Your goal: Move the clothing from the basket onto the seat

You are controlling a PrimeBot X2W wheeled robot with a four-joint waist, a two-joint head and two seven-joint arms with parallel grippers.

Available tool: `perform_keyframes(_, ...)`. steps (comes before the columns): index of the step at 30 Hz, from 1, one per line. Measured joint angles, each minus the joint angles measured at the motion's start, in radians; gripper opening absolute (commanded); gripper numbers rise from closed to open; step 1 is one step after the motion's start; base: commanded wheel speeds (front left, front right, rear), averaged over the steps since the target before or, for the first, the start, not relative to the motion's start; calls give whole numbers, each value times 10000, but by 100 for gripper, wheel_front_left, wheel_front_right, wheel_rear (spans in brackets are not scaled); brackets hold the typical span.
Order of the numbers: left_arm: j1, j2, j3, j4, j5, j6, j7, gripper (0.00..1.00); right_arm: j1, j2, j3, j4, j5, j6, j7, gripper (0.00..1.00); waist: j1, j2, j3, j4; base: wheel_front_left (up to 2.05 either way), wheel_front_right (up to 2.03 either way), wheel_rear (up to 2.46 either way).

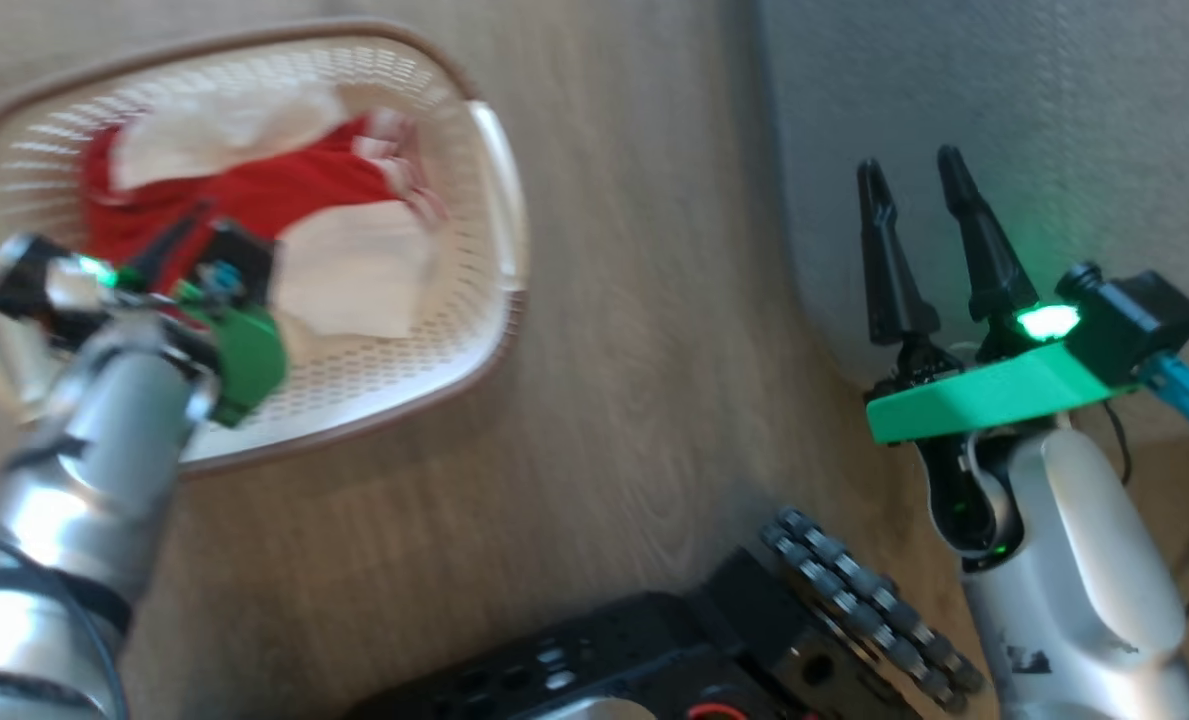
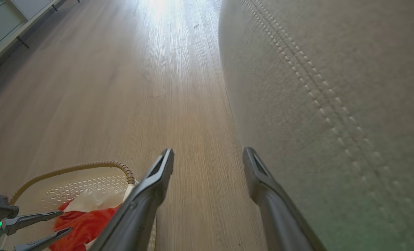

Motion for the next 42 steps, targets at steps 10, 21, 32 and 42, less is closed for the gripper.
perform_keyframes(10, -1735, 337, -717, 2042, 878, 711, 882, 100, 160, 167, -69, -535, 535, 2, 0, 100, -2, 0, 944, -1043, 0, 0, 0)
perform_keyframes(21, -2499, 579, -1254, 2326, 1258, 780, 2226, 100, 491, 167, -151, -813, 761, 2, -33, 100, -3, 0, 1222, -1081, 0, 0, 0)
perform_keyframes(32, -2933, 594, -1653, 2422, 1241, -899, 3825, 100, 748, 151, -238, -1269, 397, -10, -50, 100, -3, 0, 1584, -809, 0, 0, 0)
perform_keyframes(42, -2879, 593, -1804, 2426, 692, -1175, 4316, 0, 884, 142, -405, -1444, 234, -15, -61, 100, -3, 0, 1705, -600, 0, 0, 0)
